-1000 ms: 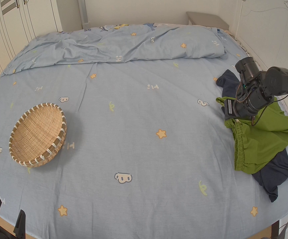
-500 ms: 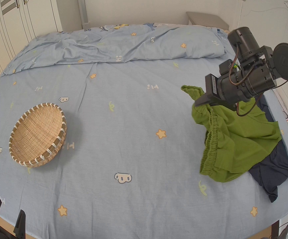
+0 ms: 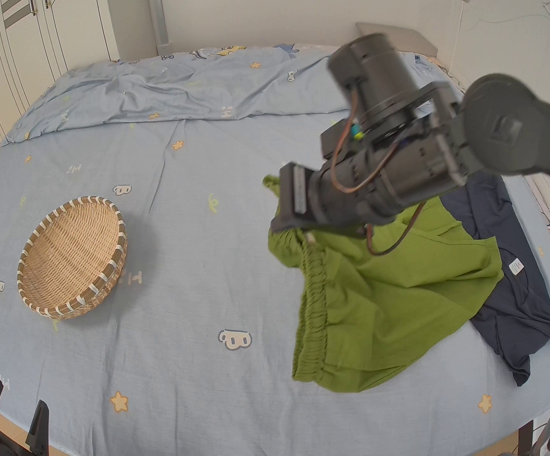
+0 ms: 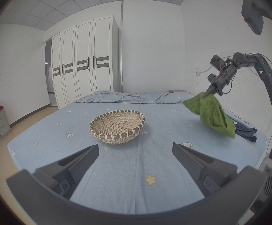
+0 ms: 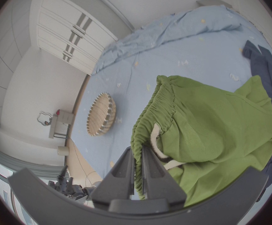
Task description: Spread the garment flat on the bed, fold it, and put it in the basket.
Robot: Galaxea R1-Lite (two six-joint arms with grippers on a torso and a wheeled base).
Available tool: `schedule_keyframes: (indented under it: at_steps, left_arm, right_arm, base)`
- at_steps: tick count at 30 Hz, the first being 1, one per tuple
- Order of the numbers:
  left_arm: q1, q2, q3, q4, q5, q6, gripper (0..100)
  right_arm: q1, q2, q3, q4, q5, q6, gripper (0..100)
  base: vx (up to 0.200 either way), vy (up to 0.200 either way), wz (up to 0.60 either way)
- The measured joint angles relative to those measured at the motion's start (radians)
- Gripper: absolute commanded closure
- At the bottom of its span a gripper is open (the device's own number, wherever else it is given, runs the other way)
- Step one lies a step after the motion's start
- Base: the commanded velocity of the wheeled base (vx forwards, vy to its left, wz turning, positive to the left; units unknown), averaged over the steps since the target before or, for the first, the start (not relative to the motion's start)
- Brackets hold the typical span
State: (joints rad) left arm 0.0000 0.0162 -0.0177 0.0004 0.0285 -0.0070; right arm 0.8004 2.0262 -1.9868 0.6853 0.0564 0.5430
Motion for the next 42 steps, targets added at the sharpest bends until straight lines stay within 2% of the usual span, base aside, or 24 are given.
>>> schedule_keyframes:
  at_steps: [5, 10, 11, 27, 31, 39, 42]
  left_arm:
    - [0.000, 0.000, 0.000, 0.000, 0.000, 0.000, 0]
    - [0.000, 0.000, 0.000, 0.000, 0.000, 0.000, 0]
    - [0.000, 0.000, 0.000, 0.000, 0.000, 0.000, 0]
    - [0.000, 0.000, 0.000, -0.001, -0.003, 0.011, 0]
    - [0.002, 0.000, 0.000, -0.002, -0.020, 0.044, 0]
    - [0.000, 0.000, 0.000, 0.000, -0.046, 0.032, 0]
    - [0.000, 0.000, 0.000, -0.009, -0.047, 0.029, 0]
  right_arm:
    - [0.075, 0.107, -0.010, -0.001, -0.030, 0.049, 100]
    - [0.103, 0.166, -0.014, 0.013, -0.029, 0.066, 100]
    - [0.104, 0.171, -0.014, 0.019, -0.029, 0.066, 0]
    - [0.071, 0.197, -0.013, 0.088, -0.032, 0.064, 0]
    - [0.010, 0.146, -0.013, 0.139, -0.011, 0.065, 0]
    - [-0.189, -0.043, -0.013, 0.156, 0.157, 0.073, 0]
    - [-0.253, -0.111, 0.000, 0.122, 0.188, 0.072, 0]
  base:
    - [0.000, 0.000, 0.00]
    - [0.000, 0.000, 0.00]
    - [0.000, 0.000, 0.00]
    - [0.000, 0.000, 0.00]
    - [0.000, 0.000, 0.00]
    - [0.000, 0.000, 0.00]
    - [0.000, 0.000, 0.00]
